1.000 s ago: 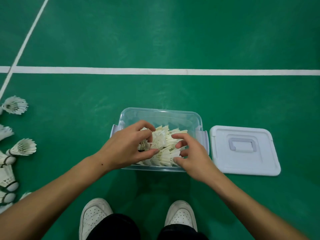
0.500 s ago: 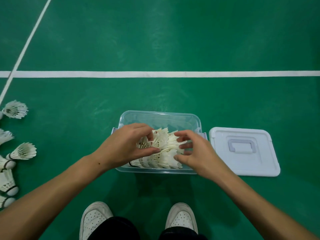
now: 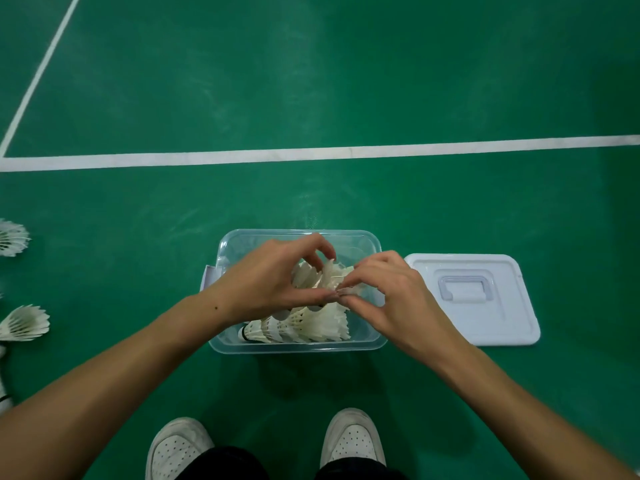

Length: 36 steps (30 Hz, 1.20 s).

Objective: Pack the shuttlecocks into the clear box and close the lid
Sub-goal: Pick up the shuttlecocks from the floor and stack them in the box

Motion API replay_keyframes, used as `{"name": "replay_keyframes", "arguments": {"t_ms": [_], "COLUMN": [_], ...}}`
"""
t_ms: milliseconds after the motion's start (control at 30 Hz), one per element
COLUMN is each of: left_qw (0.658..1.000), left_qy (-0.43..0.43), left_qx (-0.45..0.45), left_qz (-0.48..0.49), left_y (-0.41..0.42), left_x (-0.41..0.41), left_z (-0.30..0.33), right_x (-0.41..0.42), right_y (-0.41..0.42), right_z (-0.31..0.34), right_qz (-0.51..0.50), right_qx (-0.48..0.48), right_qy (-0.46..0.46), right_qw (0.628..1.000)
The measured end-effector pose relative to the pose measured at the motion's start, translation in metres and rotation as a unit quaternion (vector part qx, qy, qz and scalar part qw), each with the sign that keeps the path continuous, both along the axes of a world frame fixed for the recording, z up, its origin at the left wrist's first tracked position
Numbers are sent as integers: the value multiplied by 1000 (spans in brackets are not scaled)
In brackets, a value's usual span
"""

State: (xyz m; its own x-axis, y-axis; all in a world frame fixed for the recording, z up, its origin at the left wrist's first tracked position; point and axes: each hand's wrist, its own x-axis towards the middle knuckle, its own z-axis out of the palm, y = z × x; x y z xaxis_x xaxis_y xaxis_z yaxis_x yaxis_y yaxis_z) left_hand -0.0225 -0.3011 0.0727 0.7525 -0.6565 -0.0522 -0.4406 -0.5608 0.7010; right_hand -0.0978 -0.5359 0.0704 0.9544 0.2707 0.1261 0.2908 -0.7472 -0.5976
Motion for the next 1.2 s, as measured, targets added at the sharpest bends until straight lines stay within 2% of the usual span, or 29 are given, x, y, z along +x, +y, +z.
{"name": "replay_keyframes", "arguments": {"t_ms": [67,267,400,567,800,1033,1200], "left_qw": [1000,977,960,963,978,981,982], "left_qy": [-8,-105,-146,-109,-55,-61,-71], "left_qx": [16,182,226,237,197,183,174], "left_qz": [7,-38,-73,-70,-32,-25,-15], "left_y": [3,-8,-27,-32,-23,-18,-19], "left_x": [-4,-17,-22,-18,-20,-22,-22], "left_z": [-2,-21,-39,-43,-40,-38,-43], "right_x": [-7,-31,-37,-37,-32,-20,-9], "right_y": [-7,-17,-10,-3,9,23,30], "right_z": [1,3,2,-3,-11,-20,-21], "right_qz": [-25,-128,-149,-144,-141,-136,-132], "right_qx": [-17,-71,-107,-121,-103,-25,-123], "right_qy": [4,-1,23,66,109,200,222], "right_qw": [1000,989,983,980,979,970,958]}}
